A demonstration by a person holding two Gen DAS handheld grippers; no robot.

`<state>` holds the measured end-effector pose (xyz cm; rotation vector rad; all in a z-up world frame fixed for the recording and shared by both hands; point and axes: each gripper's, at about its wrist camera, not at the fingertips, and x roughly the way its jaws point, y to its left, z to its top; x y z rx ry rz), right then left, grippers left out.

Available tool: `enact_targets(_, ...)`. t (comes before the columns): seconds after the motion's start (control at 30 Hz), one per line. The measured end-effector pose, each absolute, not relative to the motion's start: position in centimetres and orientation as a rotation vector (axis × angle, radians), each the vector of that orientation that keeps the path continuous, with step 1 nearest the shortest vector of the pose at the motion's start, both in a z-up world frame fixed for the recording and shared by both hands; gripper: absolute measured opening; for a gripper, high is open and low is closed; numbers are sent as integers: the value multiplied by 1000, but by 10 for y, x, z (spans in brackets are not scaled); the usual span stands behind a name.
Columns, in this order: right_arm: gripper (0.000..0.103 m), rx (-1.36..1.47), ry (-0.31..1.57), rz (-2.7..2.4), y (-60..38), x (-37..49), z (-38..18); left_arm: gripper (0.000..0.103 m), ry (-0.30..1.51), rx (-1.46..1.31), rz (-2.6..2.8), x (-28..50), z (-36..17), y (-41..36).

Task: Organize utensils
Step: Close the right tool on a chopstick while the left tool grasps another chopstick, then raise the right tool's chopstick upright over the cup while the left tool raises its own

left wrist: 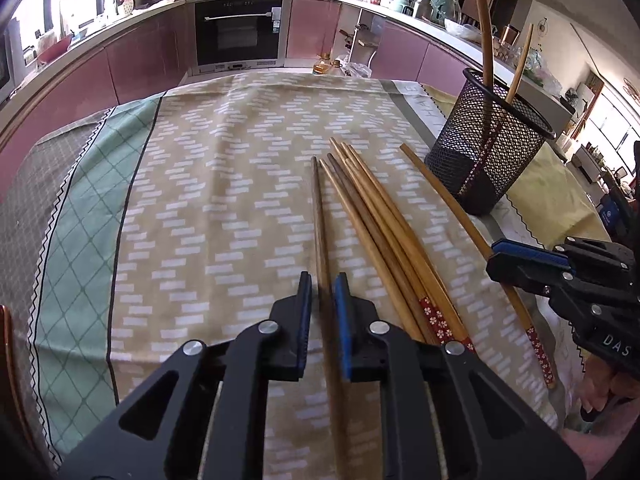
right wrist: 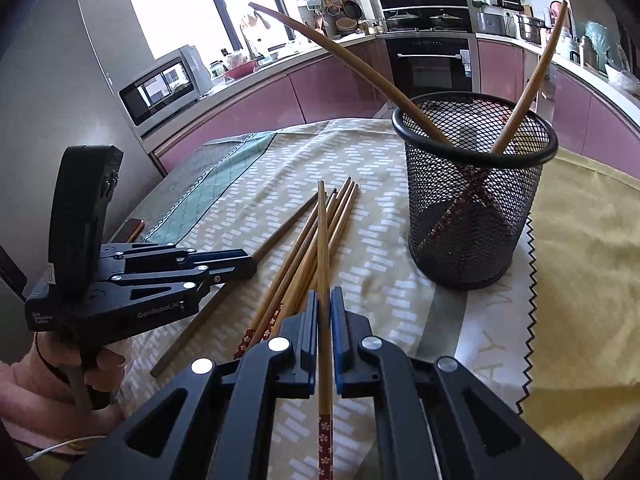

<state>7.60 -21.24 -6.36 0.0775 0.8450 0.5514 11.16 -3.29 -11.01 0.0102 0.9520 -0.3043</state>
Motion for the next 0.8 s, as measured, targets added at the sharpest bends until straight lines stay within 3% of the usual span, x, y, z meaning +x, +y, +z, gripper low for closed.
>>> enact_targets(0.37, 6, 104, 705, 571, -236, 51, -30, 8, 941, -2, -332, 119, -102, -39)
enact_targets(0.8, 6, 186, 533, 542, -281, 45, 10, 7, 764, -125, -586, 81, -13, -24)
